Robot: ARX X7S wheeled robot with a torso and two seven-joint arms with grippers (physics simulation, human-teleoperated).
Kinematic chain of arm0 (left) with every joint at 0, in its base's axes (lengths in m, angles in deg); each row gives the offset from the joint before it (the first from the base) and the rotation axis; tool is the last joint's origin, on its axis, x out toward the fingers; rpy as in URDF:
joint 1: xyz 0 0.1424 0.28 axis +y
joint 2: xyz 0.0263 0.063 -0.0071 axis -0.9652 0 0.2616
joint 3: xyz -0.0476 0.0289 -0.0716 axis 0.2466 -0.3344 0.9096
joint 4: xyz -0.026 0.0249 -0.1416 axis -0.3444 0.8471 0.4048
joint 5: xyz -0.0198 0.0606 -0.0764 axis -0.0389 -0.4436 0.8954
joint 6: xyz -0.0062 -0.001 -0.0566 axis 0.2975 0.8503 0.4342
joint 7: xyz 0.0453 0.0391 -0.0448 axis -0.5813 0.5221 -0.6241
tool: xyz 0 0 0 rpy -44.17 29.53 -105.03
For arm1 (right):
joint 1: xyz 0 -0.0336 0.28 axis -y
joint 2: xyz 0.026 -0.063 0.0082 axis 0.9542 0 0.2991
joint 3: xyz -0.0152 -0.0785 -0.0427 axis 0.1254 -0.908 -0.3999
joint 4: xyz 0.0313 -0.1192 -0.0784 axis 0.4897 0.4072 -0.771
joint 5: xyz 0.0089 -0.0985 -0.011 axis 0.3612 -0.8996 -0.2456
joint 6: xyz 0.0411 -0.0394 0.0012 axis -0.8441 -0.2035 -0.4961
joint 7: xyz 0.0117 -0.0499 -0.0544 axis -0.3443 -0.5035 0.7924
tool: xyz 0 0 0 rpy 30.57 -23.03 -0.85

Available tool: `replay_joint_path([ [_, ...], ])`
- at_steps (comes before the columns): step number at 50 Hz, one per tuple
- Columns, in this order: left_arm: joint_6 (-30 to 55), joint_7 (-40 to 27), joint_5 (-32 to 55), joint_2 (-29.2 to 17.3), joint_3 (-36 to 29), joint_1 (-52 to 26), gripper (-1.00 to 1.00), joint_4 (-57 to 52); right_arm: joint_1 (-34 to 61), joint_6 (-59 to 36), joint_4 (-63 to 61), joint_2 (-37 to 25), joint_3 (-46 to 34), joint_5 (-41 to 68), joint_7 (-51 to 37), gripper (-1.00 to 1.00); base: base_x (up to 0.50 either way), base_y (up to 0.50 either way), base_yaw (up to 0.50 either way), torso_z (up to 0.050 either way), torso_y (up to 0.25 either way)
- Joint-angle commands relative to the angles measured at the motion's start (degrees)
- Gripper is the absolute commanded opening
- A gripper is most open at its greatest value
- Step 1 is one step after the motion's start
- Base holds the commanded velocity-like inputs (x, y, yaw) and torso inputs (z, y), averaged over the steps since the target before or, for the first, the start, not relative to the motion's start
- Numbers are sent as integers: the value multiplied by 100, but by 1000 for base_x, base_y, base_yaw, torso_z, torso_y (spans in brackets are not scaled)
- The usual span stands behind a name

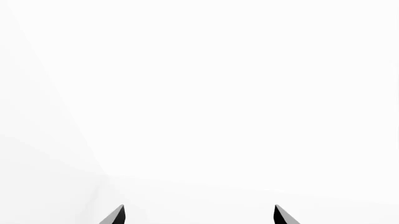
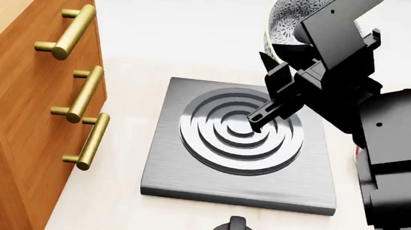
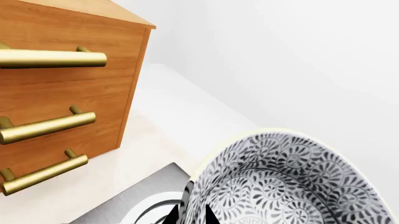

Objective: Put the bowl on the stove.

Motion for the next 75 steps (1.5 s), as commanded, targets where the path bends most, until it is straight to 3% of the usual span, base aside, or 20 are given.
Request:
replay_joint_path([
  [1,55,104,-58,116,116,-43,100,2,216,672,728,536,-65,-392,-43,-100,0,0,0,0,0],
  [38,63,87,-38,98,174,-20,100,-6,143,1037,811,596,-207,-467,-82,-100,0,0,0,0,1],
  [43,41,95,-30,110,231,25,100,8,321,1620,1681,830,-229,-528,-65,-100,0,0,0,0,0],
  [47,46,94,-32,109,229,22,100,13,731,2418,3025,1191,-276,-585,86,-100,0,0,0,0,2],
  [51,47,97,-41,115,210,17,100,18,1427,3659,5154,1732,-297,-633,373,-100,0,0,0,0,0],
  [75,50,103,-2,102,219,13,100,32,1286,3068,5219,2151,629,-1283,360,-100,0,0,0,0,0],
])
